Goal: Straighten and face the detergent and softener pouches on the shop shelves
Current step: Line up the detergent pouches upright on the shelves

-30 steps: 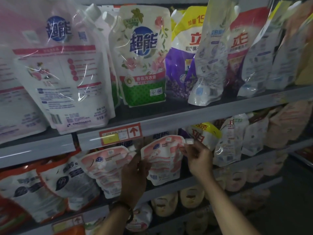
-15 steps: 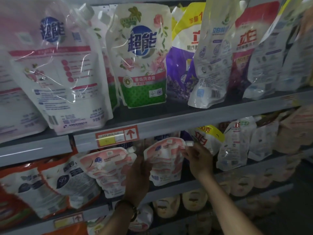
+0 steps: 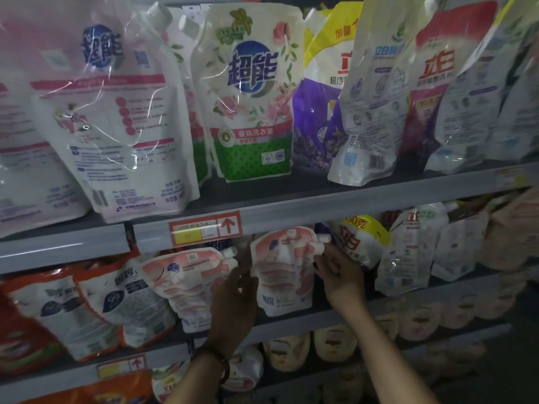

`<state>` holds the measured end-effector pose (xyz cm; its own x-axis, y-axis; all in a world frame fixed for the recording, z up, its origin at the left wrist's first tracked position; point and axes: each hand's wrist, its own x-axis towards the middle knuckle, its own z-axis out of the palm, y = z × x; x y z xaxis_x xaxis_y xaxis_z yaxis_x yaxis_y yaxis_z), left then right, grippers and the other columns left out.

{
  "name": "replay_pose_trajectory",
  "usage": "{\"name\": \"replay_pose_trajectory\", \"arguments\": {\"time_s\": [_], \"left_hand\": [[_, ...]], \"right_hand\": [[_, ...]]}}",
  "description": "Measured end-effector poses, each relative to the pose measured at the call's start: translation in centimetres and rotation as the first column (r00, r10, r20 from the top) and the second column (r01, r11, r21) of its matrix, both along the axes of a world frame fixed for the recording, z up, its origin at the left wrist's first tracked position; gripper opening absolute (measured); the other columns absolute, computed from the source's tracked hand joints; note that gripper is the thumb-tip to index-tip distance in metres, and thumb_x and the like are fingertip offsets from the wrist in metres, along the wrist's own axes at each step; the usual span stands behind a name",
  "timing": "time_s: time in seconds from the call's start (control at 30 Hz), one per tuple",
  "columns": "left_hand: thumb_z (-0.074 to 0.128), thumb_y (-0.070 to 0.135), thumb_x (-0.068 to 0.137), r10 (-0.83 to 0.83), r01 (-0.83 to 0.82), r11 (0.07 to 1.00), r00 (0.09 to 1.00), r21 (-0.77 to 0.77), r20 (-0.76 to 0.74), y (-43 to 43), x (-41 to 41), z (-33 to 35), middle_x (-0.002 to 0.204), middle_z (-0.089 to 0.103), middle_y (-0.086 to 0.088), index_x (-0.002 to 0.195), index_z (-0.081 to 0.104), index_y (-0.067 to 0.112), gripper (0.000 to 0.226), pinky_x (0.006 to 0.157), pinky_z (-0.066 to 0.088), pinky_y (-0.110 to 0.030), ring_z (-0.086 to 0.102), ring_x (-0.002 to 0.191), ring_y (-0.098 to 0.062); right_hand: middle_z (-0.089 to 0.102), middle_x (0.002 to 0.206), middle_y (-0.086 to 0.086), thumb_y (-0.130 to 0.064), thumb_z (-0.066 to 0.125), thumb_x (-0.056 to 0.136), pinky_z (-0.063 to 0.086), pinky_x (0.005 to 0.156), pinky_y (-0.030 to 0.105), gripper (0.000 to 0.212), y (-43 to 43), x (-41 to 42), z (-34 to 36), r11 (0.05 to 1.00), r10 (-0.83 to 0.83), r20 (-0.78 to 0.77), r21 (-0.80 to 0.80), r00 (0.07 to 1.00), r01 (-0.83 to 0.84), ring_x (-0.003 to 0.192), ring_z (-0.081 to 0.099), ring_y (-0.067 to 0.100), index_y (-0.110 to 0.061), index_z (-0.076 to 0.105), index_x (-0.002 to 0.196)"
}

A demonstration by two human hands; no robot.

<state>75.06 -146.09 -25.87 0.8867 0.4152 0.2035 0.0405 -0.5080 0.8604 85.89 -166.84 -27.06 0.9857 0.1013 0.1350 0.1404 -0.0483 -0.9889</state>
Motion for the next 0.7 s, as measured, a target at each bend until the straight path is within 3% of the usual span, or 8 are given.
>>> {"name": "replay_pose_trajectory", "arguments": {"time_s": [0.07,0.1,0.17,0.27,0.37,0.53,0.7], "left_hand": [[0.061,0.025,0.108,0.013,-0.013,1.0,1.0,-0.012,0.003,0.3,-0.3,-0.2,0.106,0.075,0.013,0.125,0.063,0.039,0.023,0.074,0.06,-0.022,0.073,0.087,-0.001],[0.063,0.027,0.107,0.018,-0.018,0.999,1.0,-0.044,0.002,0.4,-0.6,-0.1,0.109,0.076,0.01,0.122,0.065,0.041,0.021,0.08,0.063,-0.033,0.074,0.091,-0.005],[0.066,0.026,0.104,0.027,-0.029,0.994,1.0,-0.101,-0.013,0.7,-1.2,0.1,0.108,0.076,0.009,0.11,0.069,0.043,0.018,0.082,0.063,-0.047,0.076,0.093,-0.013],[0.062,0.018,0.106,0.011,-0.019,0.973,0.999,-0.23,-0.037,0.9,-2.6,2.0,0.096,0.078,0.007,0.096,0.072,0.031,0.02,0.078,0.063,-0.055,0.078,0.085,-0.02],[0.058,0.019,0.109,-0.012,-0.001,0.956,0.999,-0.295,-0.041,1.3,-4.4,4.5,0.095,0.08,0.008,0.097,0.072,0.025,0.02,0.082,0.065,-0.053,0.08,0.086,-0.018],[0.055,0.019,0.11,-0.052,0.046,0.934,0.999,-0.353,-0.007,2.7,-8.0,8.3,0.096,0.08,0.005,0.1,0.072,0.017,0.019,0.08,0.067,-0.044,0.08,0.085,-0.018],[0.057,0.025,0.109,-0.014,0.019,0.948,1.0,-0.318,0.017,6.4,-11.5,11.0,0.092,0.081,0.004,0.101,0.072,0.017,0.019,0.074,0.066,-0.04,0.08,0.078,-0.018]], "right_hand": [[0.075,0.122,-0.018,-0.017,0.069,0.103,0.058,0.103,0.051,0.033,0.1,-0.6,-0.4,0.999,-0.052,0.003,0.011,0.999,0.052,0.12,0.069,0.008,-0.043,0.073,0.123],[0.075,0.122,-0.015,-0.018,0.071,0.102,0.059,0.102,0.052,0.032,0.3,-0.9,-0.4,0.997,-0.076,0.017,0.002,0.997,0.076,0.119,0.069,0.009,-0.04,0.073,0.124],[0.077,0.111,-0.012,-0.015,0.075,0.098,0.062,0.095,0.052,0.029,0.8,-1.9,0.3,0.991,-0.129,0.034,-0.017,0.991,0.13,0.11,0.072,0.01,-0.041,0.075,0.111],[0.08,0.093,-0.01,-0.006,0.076,0.094,0.065,0.086,0.047,0.024,2.0,-4.1,2.8,0.986,-0.161,0.053,-0.041,0.985,0.163,0.091,0.075,0.003,-0.029,0.077,0.099],[0.079,0.093,-0.017,-0.01,0.075,0.095,0.065,0.084,0.037,0.016,3.6,-6.8,5.4,0.993,-0.114,0.039,-0.023,0.993,0.115,0.088,0.075,0.0,-0.025,0.077,0.1],[0.078,0.097,-0.018,-0.018,0.075,0.097,0.063,0.082,0.027,0.009,6.8,-10.7,9.4,0.999,-0.029,0.155,-0.009,0.987,0.031,0.091,0.074,0.001,-0.027,0.076,0.098],[0.078,0.087,-0.006,-0.016,0.075,0.097,0.062,0.077,0.034,0.009,10.9,-14.1,12.7,0.999,0.022,0.233,0.026,0.972,-0.029,0.084,0.075,0.012,-0.022,0.077,0.09]]}}
